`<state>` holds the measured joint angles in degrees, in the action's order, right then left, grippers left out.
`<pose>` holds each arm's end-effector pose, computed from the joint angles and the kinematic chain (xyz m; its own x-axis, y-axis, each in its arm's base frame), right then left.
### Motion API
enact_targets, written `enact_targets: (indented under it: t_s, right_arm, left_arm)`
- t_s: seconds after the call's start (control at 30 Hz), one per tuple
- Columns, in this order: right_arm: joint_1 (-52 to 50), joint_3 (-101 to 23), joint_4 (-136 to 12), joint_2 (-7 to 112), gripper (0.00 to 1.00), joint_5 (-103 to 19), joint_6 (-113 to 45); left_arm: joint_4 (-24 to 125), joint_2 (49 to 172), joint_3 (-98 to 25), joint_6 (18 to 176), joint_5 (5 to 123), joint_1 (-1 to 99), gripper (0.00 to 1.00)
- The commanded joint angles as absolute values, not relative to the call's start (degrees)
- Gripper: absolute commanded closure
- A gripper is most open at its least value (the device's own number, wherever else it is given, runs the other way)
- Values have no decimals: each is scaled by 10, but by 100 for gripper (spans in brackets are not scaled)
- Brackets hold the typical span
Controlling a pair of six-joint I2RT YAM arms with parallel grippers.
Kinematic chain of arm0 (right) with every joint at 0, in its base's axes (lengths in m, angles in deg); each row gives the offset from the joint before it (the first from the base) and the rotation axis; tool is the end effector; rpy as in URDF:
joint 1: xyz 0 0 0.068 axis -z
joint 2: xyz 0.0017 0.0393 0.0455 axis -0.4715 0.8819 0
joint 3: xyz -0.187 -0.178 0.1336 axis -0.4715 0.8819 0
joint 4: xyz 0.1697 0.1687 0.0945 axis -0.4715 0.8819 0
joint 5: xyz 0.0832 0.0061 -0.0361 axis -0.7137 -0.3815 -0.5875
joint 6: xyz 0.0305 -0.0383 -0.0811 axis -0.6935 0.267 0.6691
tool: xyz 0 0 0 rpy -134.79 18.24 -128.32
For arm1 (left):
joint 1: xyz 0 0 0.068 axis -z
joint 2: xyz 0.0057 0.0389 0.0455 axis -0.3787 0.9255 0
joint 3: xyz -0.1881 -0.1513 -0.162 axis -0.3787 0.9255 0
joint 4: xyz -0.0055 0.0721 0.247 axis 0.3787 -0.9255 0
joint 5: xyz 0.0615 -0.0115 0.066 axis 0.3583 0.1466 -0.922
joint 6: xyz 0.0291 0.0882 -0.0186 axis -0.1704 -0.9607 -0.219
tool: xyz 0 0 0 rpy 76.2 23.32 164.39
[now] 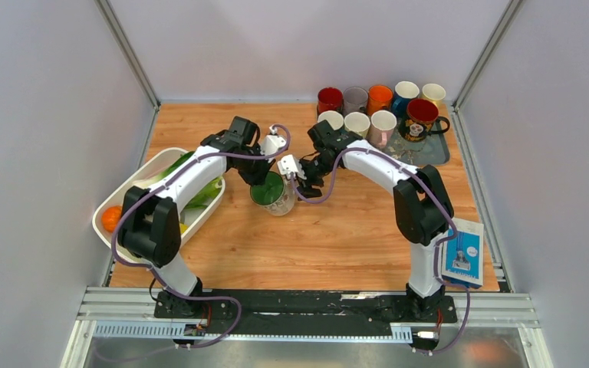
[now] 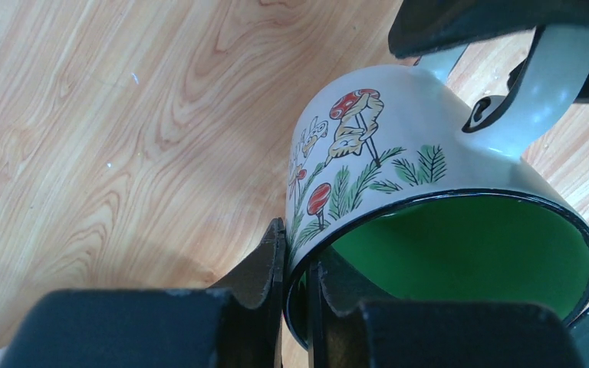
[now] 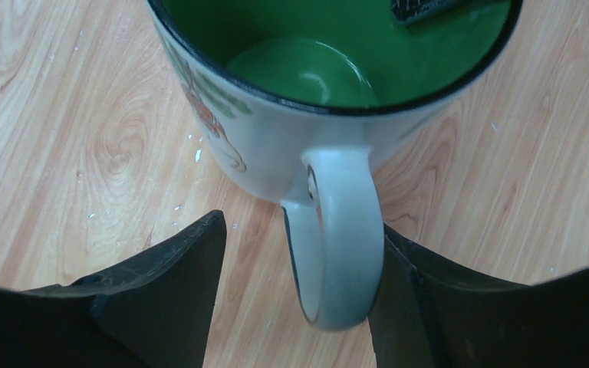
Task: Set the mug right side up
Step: Turn over the cup at the center of the board, then place the cup on the tray.
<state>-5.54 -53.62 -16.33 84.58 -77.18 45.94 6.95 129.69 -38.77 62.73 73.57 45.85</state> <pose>0.3209 0.2839 0.2097 0.3630 -0.6003 -0.7126 -0.9186 -0.3586 -0.1659 0.3235 -0.1703 0.2326 -0.5448 0.6340 -0.5488 0.7845 0.6165 -0.0666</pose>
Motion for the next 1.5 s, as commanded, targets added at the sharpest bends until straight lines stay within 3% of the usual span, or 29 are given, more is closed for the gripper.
enact_targets:
  t_s: [0.0, 0.33, 0.53, 0.9, 0.97, 1.13, 1.47]
  right_arm:
    - [-60, -564, -148, 860, 36, -781, 488]
    - [-61, -571, -103, 898, 67, -760, 496]
    - [-63, -562, -103, 905, 61, -756, 490]
    - [-64, -552, -107, 922, 60, -785, 469]
    - [-64, -549, -116, 926, 64, -794, 455]
    - [-61, -538, -148, 918, 98, -792, 408]
    - [33, -439, -147, 778, 100, -783, 376]
  left_arm:
    - [80, 1306, -433, 668, 779, 459, 84]
    - [88, 1327, -442, 690, 800, 459, 83]
    - [90, 1331, -444, 712, 814, 459, 73]
    - [103, 1328, -434, 752, 805, 449, 65]
    - [104, 1328, -433, 761, 805, 443, 65]
    - [102, 1318, -434, 777, 802, 424, 64]
    - [161, 1246, -464, 733, 737, 366, 63]
